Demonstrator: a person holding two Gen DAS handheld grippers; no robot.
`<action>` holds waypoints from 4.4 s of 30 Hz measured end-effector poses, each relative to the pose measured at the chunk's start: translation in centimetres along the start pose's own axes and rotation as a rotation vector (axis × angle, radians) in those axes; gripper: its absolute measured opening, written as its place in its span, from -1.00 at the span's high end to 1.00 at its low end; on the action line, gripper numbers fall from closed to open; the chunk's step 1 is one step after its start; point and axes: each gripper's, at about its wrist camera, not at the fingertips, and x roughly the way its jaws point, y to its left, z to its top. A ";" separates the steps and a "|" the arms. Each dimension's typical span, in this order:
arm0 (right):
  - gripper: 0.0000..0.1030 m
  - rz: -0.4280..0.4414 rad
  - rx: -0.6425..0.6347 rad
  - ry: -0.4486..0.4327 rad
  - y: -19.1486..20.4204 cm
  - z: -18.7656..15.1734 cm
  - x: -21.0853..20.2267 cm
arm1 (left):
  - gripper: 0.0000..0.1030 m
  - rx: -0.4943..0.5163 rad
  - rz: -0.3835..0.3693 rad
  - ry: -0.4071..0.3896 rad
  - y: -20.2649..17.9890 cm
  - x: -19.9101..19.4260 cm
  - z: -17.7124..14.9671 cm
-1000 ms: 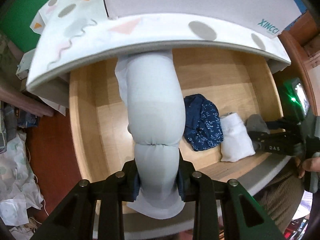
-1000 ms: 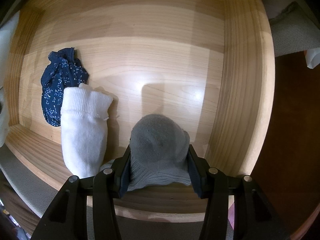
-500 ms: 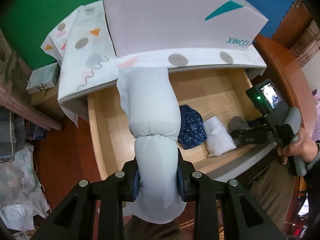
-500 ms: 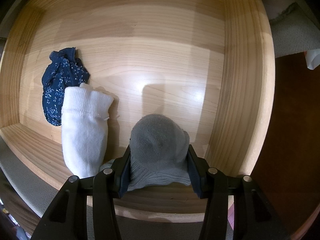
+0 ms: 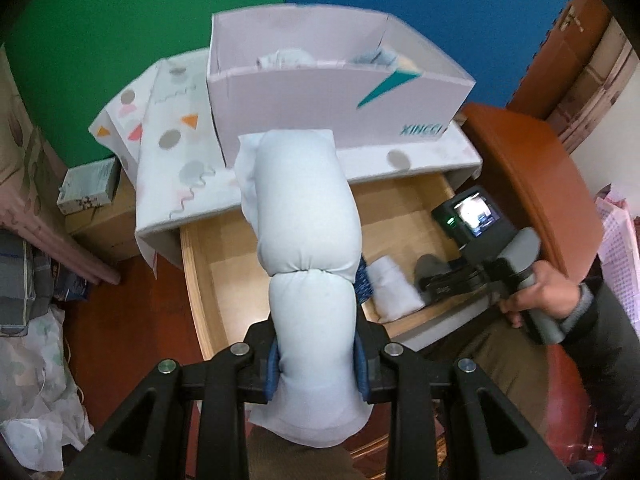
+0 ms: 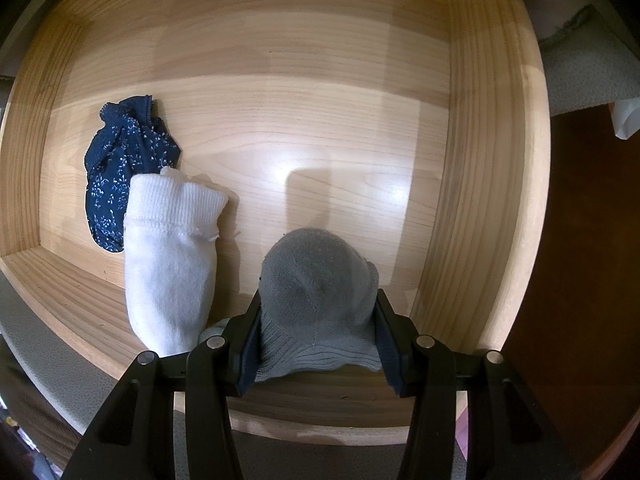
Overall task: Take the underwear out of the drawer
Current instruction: 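Lift the rolled underwear with the left tool and lower it into the box, then open the left tool in the box and return it above the drawer, then lift the grey ribbed sock with the right tool toward the box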
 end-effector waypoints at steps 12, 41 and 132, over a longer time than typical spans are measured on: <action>0.09 0.001 0.000 0.000 0.0 0.1 0.0 | 0.44 -0.025 0.071 -0.227 0.3 -6.6 7.1; 0.09 0.018 0.013 -0.010 -0.1 0.7 0.2 | 0.29 -0.032 0.275 -0.133 0.8 7.5 21.0; 0.25 -0.017 0.087 -0.237 -1.7 -1.0 -8.2 | -0.15 -0.299 0.279 -0.063 5.7 11.3 -4.3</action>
